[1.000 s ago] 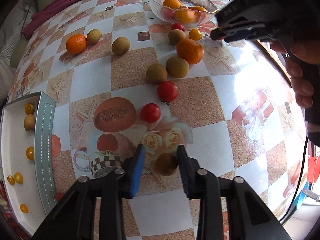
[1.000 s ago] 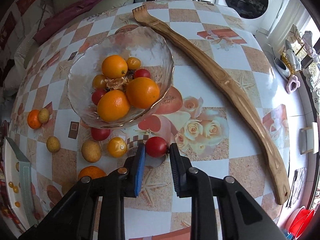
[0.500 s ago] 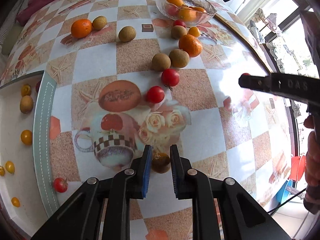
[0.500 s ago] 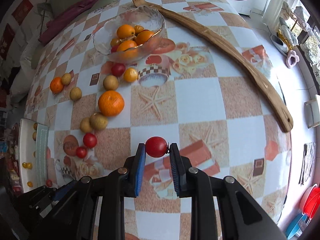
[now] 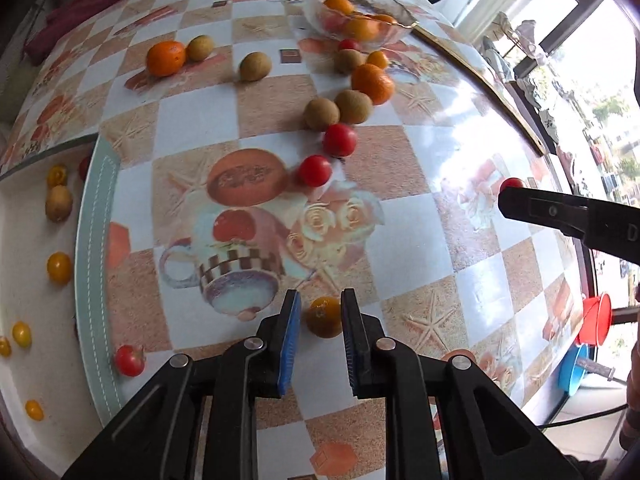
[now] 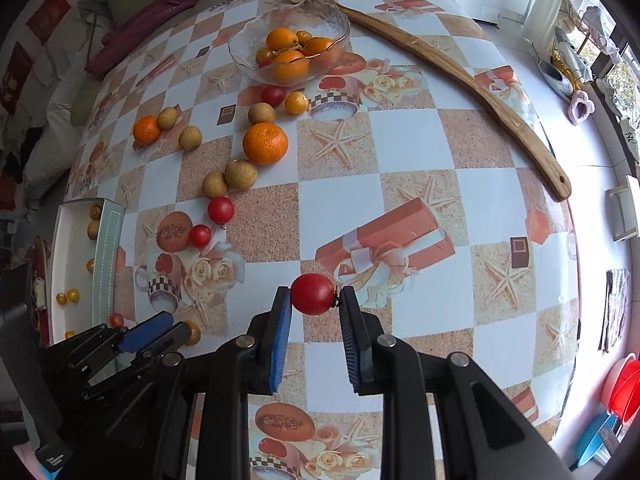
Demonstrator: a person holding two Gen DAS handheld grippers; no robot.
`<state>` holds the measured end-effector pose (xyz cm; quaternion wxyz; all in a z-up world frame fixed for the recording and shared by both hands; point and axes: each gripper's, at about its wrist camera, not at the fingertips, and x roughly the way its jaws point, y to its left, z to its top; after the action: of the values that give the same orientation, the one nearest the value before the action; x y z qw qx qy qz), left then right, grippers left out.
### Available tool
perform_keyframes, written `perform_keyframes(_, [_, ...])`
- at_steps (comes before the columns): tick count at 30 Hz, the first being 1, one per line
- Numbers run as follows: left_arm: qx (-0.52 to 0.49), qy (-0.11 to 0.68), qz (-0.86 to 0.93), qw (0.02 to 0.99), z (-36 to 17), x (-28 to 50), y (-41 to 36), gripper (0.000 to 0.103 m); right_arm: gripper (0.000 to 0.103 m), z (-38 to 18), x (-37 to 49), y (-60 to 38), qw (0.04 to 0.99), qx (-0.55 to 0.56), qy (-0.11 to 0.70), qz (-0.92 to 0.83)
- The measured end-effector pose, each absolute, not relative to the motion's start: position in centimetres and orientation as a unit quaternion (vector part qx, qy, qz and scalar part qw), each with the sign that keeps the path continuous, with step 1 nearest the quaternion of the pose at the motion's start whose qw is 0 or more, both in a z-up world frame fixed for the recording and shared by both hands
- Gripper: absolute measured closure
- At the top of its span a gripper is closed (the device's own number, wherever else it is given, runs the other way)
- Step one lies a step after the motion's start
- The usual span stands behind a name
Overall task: Organize fruits
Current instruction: 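Carry both fruits into the white tray and open both grippers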
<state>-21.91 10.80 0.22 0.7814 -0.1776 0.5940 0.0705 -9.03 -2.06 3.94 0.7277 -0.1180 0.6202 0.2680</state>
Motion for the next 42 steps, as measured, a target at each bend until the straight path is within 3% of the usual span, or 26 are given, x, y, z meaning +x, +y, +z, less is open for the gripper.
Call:
perform_keyframes(11, [-0.132, 0.608, 0.062, 0.78, -0.9, -20.0, 7.9, 0.082, 0.077, 4.7, -10.4, -3.4, 0.728, -0.109, 0.626, 0.258])
perform_keyframes(14, [-0.167, 0.604, 0.054, 0.777, -0.8, -20.3, 8.3, 0.082, 0.077, 4.9, -10.6, -3.7, 0.728, -0.108, 0.626, 0.257])
perform_keyframes(31, [-0.202, 0.556, 0.094, 0.801, 5.2, -25.6, 14.2, 0.082, 0.077, 6.6, -13.2, -0.4, 0.719, -0.127, 0.617, 0.293])
perform_keyframes(42, [-0.23, 0.531, 0.152, 0.802, 6.2, -29.9, 20.1, 0.082, 0.077, 7.8, -16.9, 6.7, 0.702, -0.165, 0.603, 0.341])
